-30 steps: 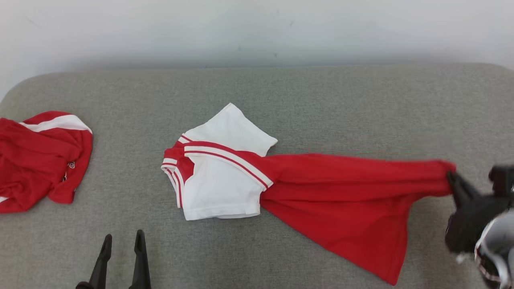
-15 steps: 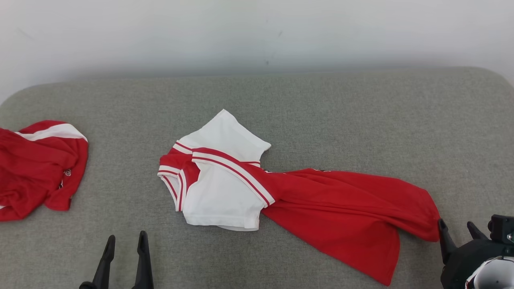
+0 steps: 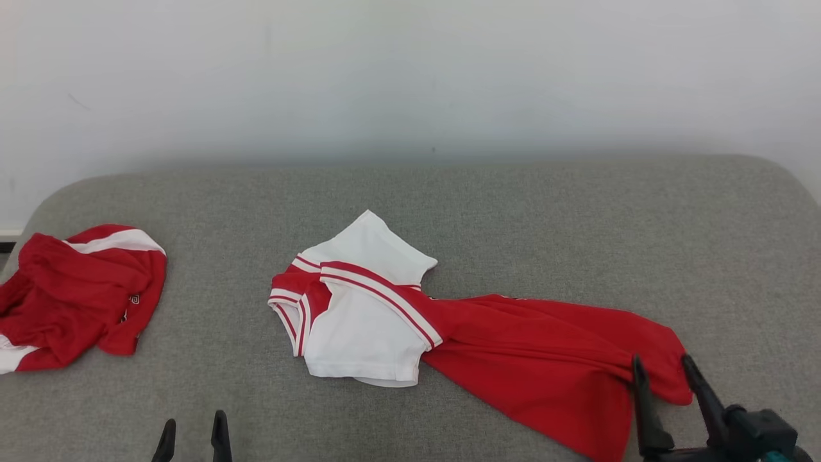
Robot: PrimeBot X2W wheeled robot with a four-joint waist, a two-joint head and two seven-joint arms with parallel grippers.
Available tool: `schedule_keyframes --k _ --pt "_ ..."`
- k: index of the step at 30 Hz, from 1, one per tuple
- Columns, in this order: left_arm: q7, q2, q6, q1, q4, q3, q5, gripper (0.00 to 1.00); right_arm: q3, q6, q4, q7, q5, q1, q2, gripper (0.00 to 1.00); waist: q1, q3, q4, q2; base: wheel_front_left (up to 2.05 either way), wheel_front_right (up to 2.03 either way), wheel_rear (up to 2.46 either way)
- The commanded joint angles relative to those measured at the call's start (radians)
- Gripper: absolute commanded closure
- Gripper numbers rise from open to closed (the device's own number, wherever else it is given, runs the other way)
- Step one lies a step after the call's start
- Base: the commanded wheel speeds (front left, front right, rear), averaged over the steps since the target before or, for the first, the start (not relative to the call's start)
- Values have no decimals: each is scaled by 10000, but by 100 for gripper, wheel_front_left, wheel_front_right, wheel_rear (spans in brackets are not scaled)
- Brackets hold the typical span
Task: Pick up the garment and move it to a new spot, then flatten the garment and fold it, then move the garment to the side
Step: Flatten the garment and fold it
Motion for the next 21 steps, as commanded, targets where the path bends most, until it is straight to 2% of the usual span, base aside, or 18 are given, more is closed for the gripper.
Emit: schedule_keyframes --k 1,11,21 --pt "-32 -7 6 95 3 21 68 0 38 -23 -30 -127 8 98 12 0 2 -219 -25 1 0 0 0" --pt "-32 -6 6 583 135 4 609 0 1097 -23 363 -887 -111 817 166 0 2 -744 -136 1 0 0 0" --pt "-32 -6 6 901 58 67 718 0 1101 -23 493 -994 -88 1039 169 0 2 -919 -164 1 0 0 0"
